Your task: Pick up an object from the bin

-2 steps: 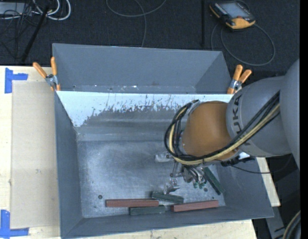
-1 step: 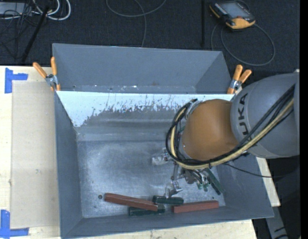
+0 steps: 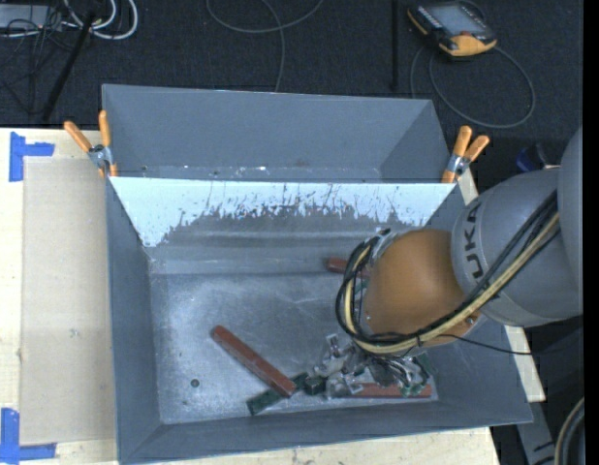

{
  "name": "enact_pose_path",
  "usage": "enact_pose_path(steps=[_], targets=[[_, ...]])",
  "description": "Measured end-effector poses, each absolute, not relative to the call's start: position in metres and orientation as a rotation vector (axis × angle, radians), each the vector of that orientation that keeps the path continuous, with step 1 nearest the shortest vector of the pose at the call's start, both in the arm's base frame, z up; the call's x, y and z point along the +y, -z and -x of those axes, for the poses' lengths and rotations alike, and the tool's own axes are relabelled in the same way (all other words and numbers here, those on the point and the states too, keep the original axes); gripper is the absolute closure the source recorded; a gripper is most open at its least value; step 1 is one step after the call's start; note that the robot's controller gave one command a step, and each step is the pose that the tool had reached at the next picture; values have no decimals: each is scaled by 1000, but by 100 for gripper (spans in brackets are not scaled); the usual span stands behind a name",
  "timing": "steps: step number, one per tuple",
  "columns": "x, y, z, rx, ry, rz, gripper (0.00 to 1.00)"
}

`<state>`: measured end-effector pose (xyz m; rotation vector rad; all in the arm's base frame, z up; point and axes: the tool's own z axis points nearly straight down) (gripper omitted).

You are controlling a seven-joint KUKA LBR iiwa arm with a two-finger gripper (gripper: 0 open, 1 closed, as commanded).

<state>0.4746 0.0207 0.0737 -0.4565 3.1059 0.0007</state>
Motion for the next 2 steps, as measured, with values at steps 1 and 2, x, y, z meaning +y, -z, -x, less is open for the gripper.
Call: enact_pose_path(steps=[1,2], targets=[[21,-74,-475,3106,-1,456,100],[28,-214,-477,3099,-1,515,100]])
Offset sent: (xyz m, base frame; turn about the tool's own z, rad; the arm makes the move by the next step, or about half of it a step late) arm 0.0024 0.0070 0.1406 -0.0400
